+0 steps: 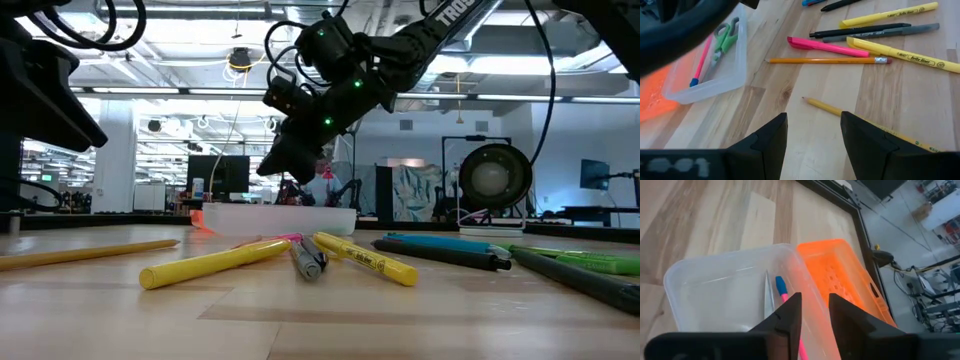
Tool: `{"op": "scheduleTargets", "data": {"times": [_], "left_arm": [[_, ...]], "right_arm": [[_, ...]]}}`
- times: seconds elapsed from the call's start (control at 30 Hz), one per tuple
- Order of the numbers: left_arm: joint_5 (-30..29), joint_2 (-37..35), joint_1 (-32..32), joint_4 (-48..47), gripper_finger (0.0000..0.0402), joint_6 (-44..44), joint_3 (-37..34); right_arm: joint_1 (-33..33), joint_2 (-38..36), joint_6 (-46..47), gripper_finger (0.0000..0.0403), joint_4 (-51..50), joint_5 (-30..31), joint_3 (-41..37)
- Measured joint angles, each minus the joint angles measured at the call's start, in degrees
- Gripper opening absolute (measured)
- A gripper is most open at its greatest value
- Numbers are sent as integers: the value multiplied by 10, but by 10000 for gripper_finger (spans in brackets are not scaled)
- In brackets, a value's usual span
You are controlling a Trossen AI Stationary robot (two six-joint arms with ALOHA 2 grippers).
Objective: Pick & place school supplies into a supply box
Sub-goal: Put the yellow pencil into the supply box
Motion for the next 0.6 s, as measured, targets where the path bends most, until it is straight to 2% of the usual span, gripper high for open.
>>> {"op": "scheduleTargets", "data": {"times": [0.27,0.6], "left_arm": [[1,0,0,0,177,-4,0],[2,0,0,0,177,-4,0]], "right_arm": [[0,0,10,117,0,0,0],[5,0,10,125,-4,0,-1]]}}
